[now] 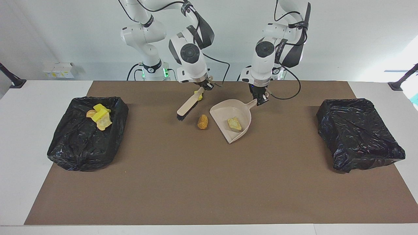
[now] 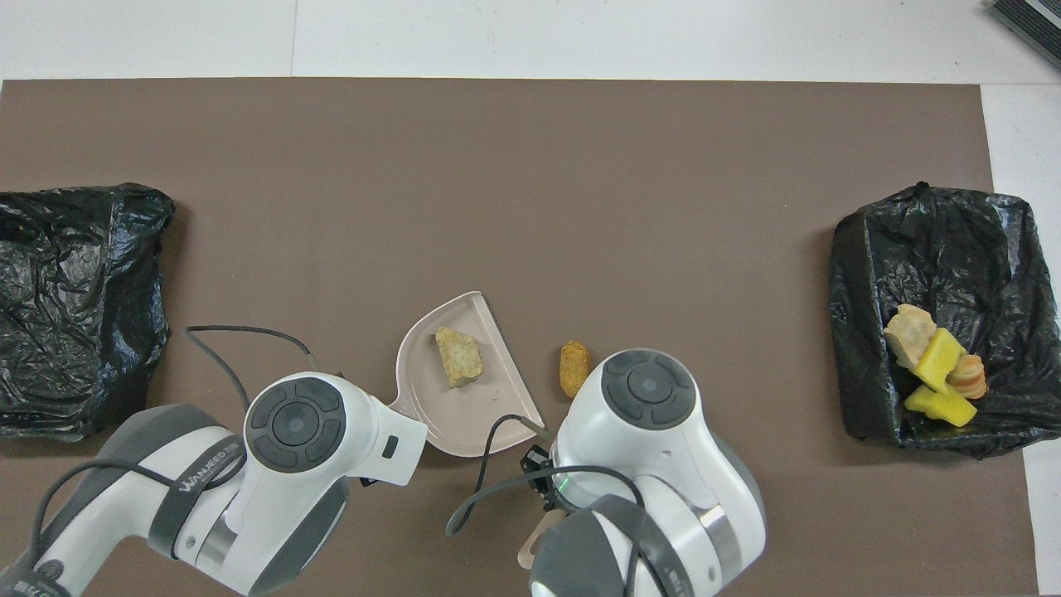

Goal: Sweep and dump trash in bin

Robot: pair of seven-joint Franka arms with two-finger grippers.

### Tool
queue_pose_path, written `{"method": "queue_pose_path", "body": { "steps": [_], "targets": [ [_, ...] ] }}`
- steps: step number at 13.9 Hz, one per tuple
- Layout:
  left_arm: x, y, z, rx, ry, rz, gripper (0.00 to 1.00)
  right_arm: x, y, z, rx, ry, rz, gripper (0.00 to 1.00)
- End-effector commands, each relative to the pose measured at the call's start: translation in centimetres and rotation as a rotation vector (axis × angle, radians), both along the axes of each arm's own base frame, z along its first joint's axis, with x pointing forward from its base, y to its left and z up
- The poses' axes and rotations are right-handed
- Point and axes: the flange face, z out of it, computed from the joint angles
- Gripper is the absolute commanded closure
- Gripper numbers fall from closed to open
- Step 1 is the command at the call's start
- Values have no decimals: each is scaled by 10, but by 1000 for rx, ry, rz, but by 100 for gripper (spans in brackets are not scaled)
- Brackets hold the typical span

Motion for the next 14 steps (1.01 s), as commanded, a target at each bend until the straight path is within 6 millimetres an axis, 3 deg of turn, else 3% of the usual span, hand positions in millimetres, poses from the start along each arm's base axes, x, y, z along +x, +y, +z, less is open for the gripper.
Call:
{"method": "queue_pose_path", "body": {
  "steps": [1,4,5,8,10,14],
  "targets": [
    [6,-1,4,4,-21,7,100,-31,-14,2,29,59,-132,100],
    [7,0,4,3,-22,9,100,-68,3,-11,59,79,-218,100],
    [7,0,4,3,-22,9,100,-87,15,-24,57,73,-217,100],
    [6,1,4,6,-17,3,100,-116,29,-69,36,33,-174,100],
    [5,11,0,17,4,-9,100,-104,25,-83,65,17,-94,100],
    [14,19,1,5,4,-82,100,-42,12,-86,90,-66,-25,100]
  ]
}}
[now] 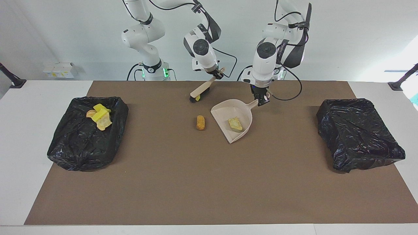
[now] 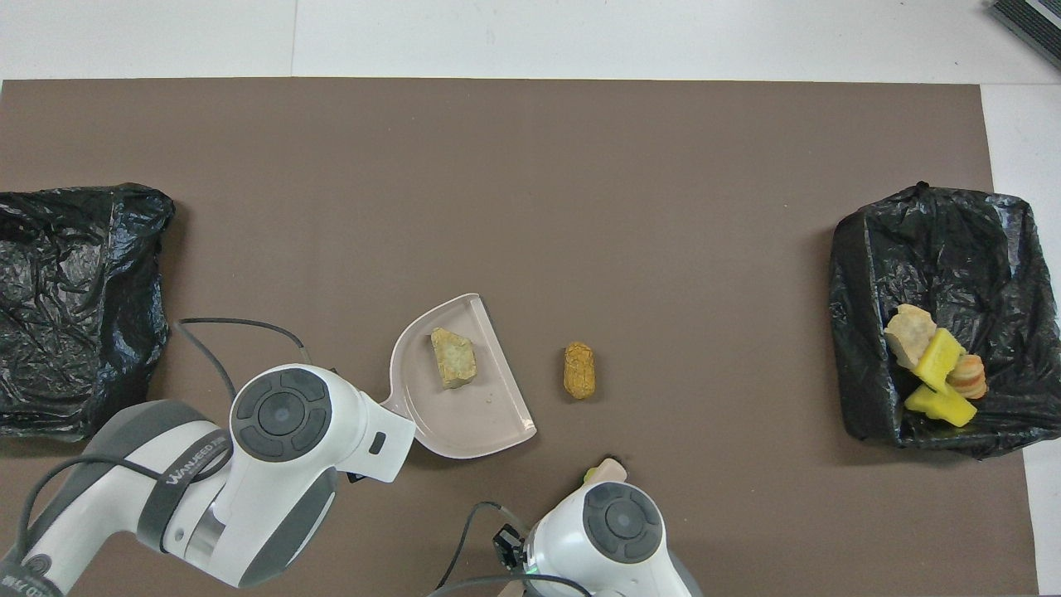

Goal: Sweep and dump trash in bin

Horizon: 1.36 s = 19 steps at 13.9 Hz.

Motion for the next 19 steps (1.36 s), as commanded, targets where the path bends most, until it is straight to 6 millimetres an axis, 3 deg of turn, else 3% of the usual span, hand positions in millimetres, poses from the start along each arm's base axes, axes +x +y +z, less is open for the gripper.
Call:
{"method": "queue_pose_path", "body": {
  "steps": [1,3,5,7,9,14,16,19],
  "targets": [
    [5,3,2,6,-13,-23,100,49,-5,-3,-1,-49,45,100],
    [4,3,2,7,-11,-23,100,86,0,6,5,-66,51,100],
    [5,4,2,6,-13,-22,100,112,6,33,18,-22,71,100],
    [5,3,2,4,-16,-24,100,125,-9,66,-6,-12,106,100],
    [6,2,3,-3,-27,-26,100,122,-19,83,-15,-19,229,100],
    [7,1,3,-4,-29,-26,100,141,-73,71,7,-82,626,100],
    [7,2,3,-4,-28,-26,100,147,-83,68,59,-113,829,100],
    [7,3,3,-3,-28,-23,100,155,-103,58,94,-138,972,100]
  ]
}}
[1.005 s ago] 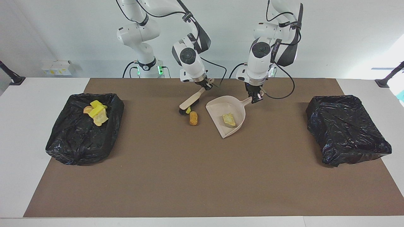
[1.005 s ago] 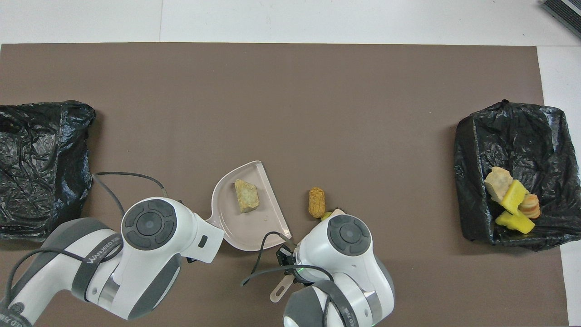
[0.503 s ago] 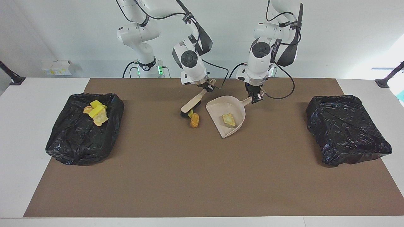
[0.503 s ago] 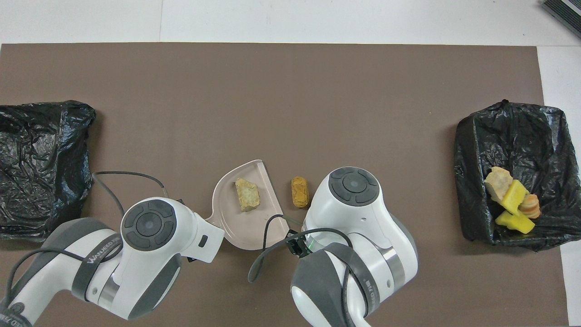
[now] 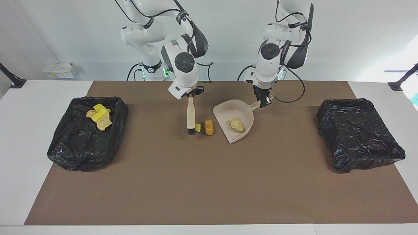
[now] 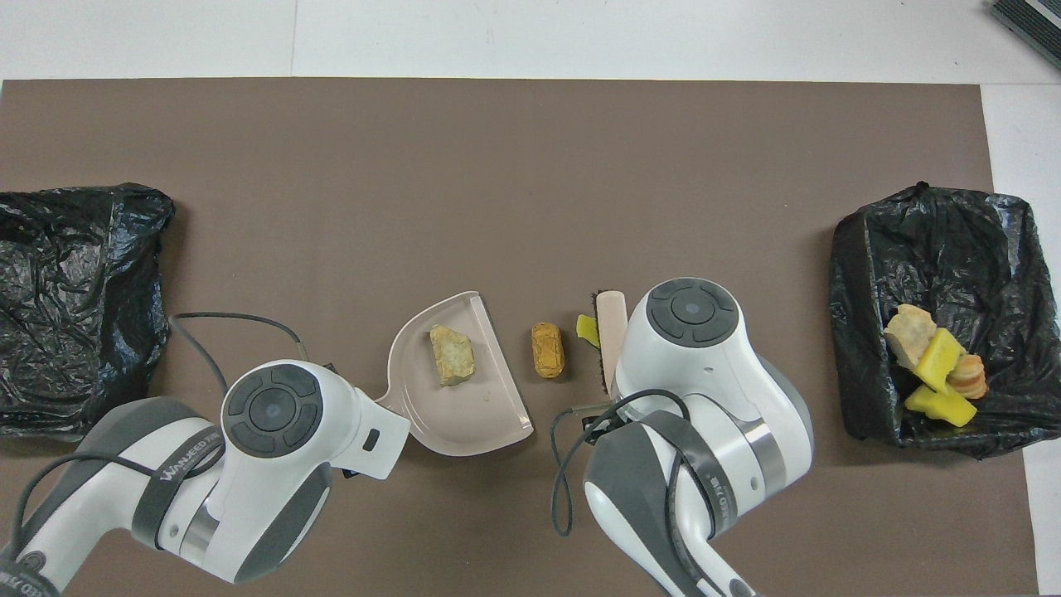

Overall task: Sweep and dump trash in bin
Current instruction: 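Sweep the remaining pieces into the dustpan with the right gripper's brush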

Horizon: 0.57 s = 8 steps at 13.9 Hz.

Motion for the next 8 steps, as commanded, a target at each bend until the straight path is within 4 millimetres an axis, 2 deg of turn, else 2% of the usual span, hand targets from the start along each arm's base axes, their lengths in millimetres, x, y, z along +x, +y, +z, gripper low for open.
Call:
{"method": "queue_pose_path", "body": {
  "steps": [1,3,5,8],
  "targets": [
    [6,1,3,1,-22,-12,100,3,-15,-9,-5,-32,99,100],
    [3,1,4,8,-13,-7,100,6,-20,-20,-7,-51,98,100],
    [0,-5,3,12,-13,12,100,2,-10,-24,-2,-56,117,100],
    [1,-5,4,6,-23,15,100,-14,22,-29,4,-68,165,100]
  ]
}}
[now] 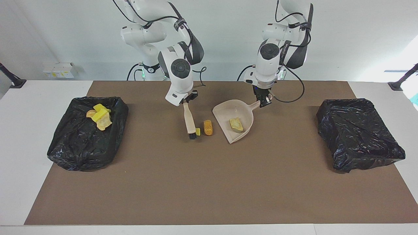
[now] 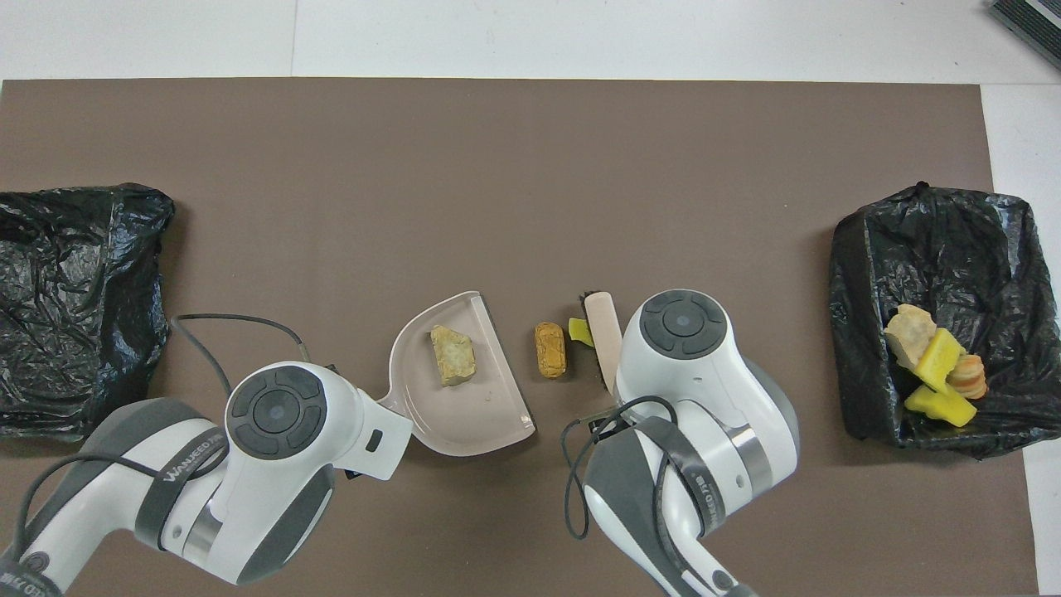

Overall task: Sweep and dump trash in bin
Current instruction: 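Sweep the remaining pieces into the dustpan with the right gripper's brush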

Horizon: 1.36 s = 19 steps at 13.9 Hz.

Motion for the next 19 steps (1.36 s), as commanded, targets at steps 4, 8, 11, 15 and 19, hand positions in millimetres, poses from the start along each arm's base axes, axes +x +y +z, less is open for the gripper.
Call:
{"method": "queue_pose_path", "body": {
  "steps": [4,8,11,15,19],
  "targets": [
    [6,2,4,2,-23,12,100,-30,56,2,9,-33,59,100],
    [12,8,2,0,-25,25,100,-65,104,13,89,-22,17,100],
    [14,9,1,-11,-27,54,100,-92,133,17,101,3,-70,100],
    [25,14,2,-59,-6,147,100,-106,160,34,198,66,-279,100],
    [47,33,10,-153,25,280,100,-108,169,71,297,122,-405,100]
  ]
}}
